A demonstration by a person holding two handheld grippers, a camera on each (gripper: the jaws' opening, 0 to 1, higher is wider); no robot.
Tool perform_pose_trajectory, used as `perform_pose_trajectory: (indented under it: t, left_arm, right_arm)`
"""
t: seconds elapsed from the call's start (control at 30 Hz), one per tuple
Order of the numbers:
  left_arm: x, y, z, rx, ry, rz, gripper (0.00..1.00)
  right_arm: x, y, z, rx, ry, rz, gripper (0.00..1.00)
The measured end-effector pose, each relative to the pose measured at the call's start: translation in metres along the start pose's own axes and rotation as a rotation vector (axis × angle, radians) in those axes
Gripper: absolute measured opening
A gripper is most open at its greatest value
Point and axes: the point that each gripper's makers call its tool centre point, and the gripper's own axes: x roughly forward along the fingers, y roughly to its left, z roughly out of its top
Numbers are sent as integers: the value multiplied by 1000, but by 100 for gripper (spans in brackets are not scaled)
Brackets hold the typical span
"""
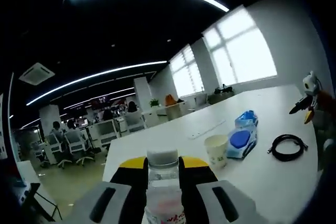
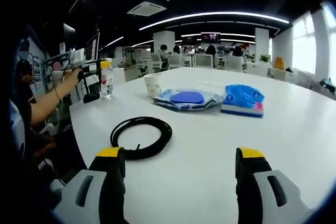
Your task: Arrange the tabletop items into an orderly group along one side of the table until the central work area is clear of visible clutter.
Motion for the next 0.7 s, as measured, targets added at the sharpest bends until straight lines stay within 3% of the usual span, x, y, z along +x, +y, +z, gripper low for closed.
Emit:
perform_pose_trajectory:
  t: [0.4,0.7]
  left_arm:
    - [22,-9,0,9,39,-12,21]
    - [23,-11,2,-4,31,-24,21]
  right_arm:
    - [-1,-2,0,-11,1,-4,83]
    - [-3,-6,-1,-9,-3,-16,83]
